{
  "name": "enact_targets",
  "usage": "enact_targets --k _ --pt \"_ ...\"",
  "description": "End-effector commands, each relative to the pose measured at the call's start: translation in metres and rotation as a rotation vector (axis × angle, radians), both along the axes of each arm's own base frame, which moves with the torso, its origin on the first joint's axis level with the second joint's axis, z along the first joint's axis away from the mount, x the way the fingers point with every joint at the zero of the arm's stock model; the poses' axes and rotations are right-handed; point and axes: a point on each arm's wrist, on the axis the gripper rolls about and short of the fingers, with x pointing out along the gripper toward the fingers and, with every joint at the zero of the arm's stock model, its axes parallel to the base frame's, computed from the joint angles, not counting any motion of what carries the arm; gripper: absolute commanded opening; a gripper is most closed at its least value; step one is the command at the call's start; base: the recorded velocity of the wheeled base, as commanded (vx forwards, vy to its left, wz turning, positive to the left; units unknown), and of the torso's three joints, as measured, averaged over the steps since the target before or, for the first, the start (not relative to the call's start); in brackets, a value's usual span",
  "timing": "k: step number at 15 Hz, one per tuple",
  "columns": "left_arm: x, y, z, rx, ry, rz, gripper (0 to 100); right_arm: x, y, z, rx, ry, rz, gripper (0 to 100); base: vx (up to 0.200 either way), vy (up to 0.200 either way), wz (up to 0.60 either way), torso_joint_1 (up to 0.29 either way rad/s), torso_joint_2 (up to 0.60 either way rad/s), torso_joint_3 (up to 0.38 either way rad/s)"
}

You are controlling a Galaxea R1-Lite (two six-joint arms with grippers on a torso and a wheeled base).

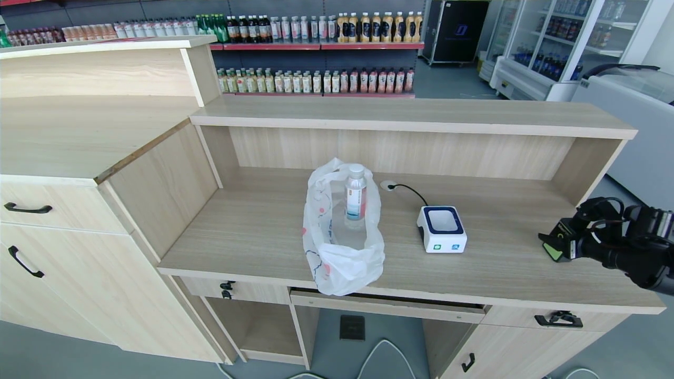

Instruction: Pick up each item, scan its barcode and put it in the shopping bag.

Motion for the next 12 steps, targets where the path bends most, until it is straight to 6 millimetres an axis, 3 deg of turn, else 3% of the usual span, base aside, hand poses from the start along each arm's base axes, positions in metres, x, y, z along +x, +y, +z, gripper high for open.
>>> enact_targets --k 1,8,10,11,12 --pt "0.000 0.000 0.000 0.000 0.000 0.001 100 0.001 0.002 -0.001 0.001 0.003 0.004 0 0.000 0.000 0.00 0.000 0.00 0.000" --pt "0.000 0.000 0.000 0.000 0.000 0.001 100 -0.004 0.004 0.012 -0.023 -0.021 0.004 0 0.000 0.000 0.00 0.000 0.00 0.000" --pt "0.000 0.000 0.000 0.000 0.000 0.001 100 -0.021 0.014 0.072 -0.248 -0.185 0.039 0 0.000 0.000 0.00 0.000 0.00 0.000" --pt "0.000 0.000 0.000 0.000 0.000 0.001 100 -0.041 0.027 0.110 -0.379 -0.271 0.069 0 0.000 0.000 0.00 0.000 0.00 0.000" --pt "0.000 0.000 0.000 0.000 0.000 0.001 100 -0.059 0.038 0.133 -0.439 -0.330 0.076 0 0.000 0.000 0.00 0.000 0.00 0.000"
